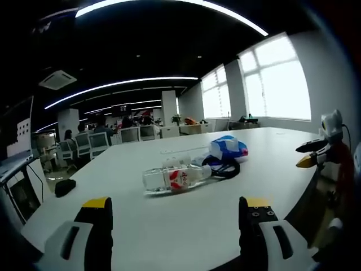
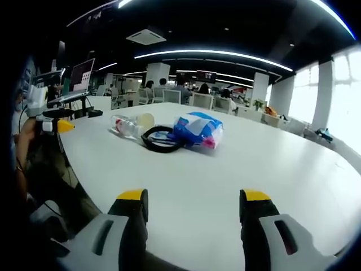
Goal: Arrange the tabletop items into an orderly group along one side of the table until the central work area is clear of visible clutter.
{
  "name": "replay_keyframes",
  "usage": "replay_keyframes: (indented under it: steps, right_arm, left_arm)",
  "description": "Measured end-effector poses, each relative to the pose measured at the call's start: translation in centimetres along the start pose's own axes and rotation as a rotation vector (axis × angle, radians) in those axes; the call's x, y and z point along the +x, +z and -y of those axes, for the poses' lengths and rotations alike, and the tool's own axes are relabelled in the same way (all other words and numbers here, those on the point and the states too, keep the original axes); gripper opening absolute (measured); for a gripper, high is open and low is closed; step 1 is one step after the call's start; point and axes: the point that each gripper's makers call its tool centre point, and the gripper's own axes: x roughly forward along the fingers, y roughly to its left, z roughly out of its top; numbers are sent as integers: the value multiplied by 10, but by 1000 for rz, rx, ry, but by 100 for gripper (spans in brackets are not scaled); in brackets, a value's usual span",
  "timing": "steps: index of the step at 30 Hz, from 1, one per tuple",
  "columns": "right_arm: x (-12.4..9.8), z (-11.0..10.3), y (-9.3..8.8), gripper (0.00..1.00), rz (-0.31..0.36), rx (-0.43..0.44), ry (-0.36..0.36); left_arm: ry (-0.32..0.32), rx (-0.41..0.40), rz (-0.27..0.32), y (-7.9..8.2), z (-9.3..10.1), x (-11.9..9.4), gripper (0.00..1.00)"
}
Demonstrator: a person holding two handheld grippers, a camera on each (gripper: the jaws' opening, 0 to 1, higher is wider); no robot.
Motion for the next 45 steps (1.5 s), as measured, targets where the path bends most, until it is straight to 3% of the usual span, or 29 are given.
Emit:
replay_keyframes:
  steps: [25,34,41,45]
  right_arm:
    - [-2,1,-4,60,-16,-2,-1]
    - [0,-2,-8,60,-30,-13,3]
    - [2,-4,-11,60,-40,-19,11]
    - [3,-5,-11,60,-42,-22,11]
  left_arm:
    - [1,34,-5,1,3,-1,92]
    - [9,125,8,4,6,1,92]
    - [50,260,12,10,3,5,91]
    - [61,298,25,14,1,6,91]
